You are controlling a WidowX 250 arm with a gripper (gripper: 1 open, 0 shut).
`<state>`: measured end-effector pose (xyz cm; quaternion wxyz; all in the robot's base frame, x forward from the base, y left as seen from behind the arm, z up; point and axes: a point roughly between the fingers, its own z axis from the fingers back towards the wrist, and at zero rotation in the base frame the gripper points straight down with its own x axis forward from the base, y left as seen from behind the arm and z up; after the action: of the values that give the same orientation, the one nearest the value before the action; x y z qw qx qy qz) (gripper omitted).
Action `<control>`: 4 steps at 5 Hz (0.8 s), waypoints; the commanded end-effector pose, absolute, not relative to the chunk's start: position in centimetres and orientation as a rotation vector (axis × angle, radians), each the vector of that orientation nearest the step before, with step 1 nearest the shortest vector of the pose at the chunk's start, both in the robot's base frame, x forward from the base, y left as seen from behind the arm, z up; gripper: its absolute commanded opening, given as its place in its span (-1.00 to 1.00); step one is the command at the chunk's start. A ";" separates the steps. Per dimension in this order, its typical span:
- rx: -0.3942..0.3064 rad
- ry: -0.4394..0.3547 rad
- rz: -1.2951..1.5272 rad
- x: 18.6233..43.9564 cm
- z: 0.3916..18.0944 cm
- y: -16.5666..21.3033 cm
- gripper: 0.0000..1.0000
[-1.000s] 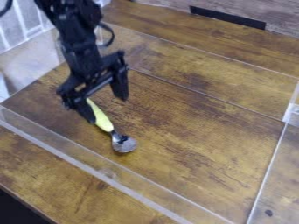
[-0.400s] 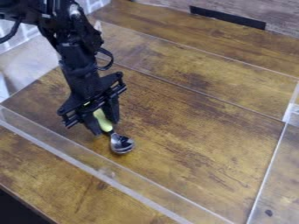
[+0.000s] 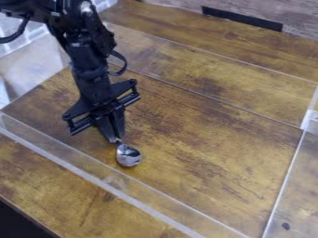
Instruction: Move the green spoon to the left
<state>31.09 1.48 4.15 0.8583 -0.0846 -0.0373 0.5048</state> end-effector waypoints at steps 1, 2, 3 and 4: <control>-0.217 -0.173 0.944 32.4 8.0 2.0 -1.00; -0.231 -0.179 0.821 34.0 10.0 2.6 -1.00; -0.235 -0.177 0.681 37.1 12.2 2.4 -1.00; -0.224 -0.183 0.694 36.4 11.3 0.9 -1.00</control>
<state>36.11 0.80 9.21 0.9320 -0.1033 -0.0575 0.3428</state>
